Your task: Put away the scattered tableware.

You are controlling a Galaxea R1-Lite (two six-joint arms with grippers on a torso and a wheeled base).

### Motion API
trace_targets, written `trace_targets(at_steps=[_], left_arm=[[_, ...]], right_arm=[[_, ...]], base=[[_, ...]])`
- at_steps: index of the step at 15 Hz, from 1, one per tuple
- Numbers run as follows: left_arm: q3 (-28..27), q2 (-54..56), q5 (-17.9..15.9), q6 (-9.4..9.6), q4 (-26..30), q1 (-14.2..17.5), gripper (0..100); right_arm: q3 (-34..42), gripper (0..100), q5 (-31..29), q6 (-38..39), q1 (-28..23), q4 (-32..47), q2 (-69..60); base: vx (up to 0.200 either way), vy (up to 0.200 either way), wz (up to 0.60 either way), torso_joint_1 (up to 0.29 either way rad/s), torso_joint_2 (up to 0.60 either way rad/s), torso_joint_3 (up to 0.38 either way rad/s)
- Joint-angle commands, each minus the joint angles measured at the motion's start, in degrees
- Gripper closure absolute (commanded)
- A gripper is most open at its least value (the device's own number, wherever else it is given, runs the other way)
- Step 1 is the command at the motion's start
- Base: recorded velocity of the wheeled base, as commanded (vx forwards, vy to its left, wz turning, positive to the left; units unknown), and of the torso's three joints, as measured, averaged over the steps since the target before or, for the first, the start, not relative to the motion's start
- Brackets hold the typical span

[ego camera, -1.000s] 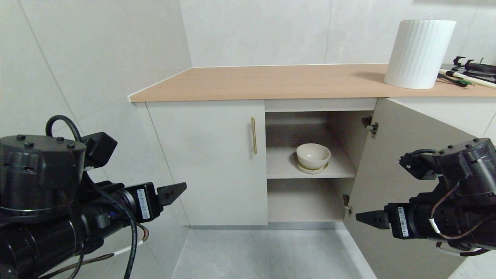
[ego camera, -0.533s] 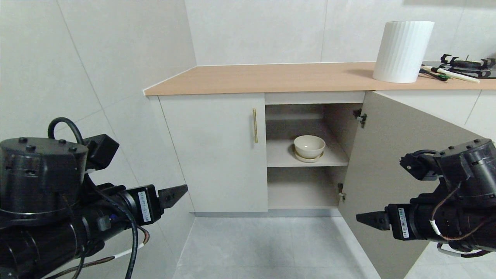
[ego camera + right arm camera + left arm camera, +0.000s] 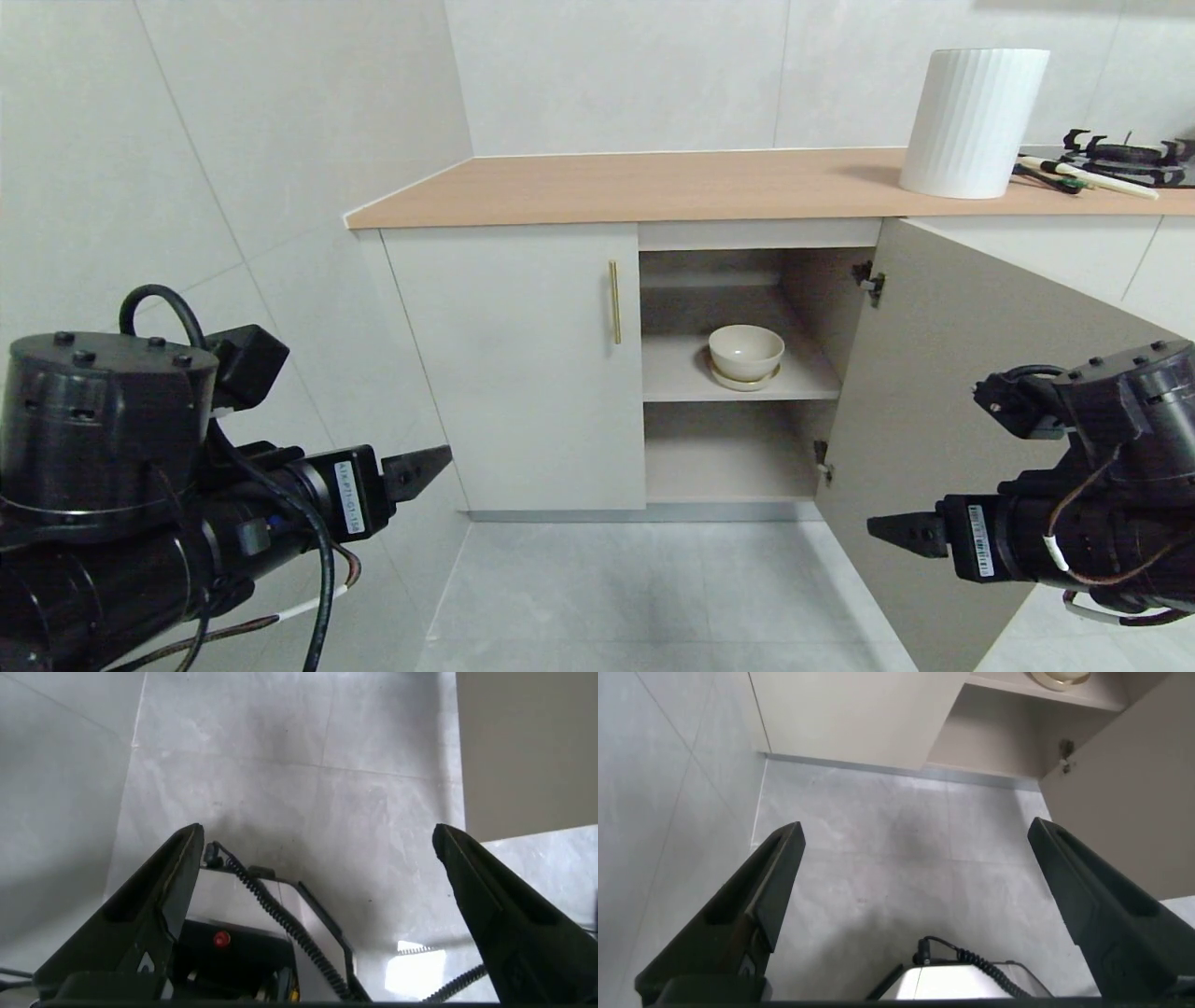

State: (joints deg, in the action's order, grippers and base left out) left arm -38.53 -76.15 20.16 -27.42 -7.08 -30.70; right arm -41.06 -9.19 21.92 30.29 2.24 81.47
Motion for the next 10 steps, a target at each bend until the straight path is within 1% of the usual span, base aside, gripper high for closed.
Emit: trace_targets(at_steps=[1,4,9,10], left_arm=[[0.0,-0.4,0.1,-0.01,0.0,-0.1,0],[0.2,-0.9,0.1,-0.01,0.0,-0.2,0],[0.2,-0.9,0.1,-0.01,0.0,-0.2,0],[0.2,-1.0,0.1,-0.01,0.0,-0.2,0]], right_arm=[[-0.3,0,-0.1,0.1,-0.1,-0.2,-0.3],[0.1,0,-0.1,-0.2,-0.2,0.3,-1.6],[-0.3,0,-0.2,-0.6,-0.5,5.1,-1.5],[-0.3,0,-0.6,-1.3,-1.3,6.3,-1.5]], base=[[0.000,0.000,0.00,0.000,0.00,0.000],[0.000,-0.200,0.00,0.001,0.00,0.007],[0.000,-0.200,0.00,0.006,0.00,0.000],[0.000,-0.200,0.00,0.012,0.00,-0.002]])
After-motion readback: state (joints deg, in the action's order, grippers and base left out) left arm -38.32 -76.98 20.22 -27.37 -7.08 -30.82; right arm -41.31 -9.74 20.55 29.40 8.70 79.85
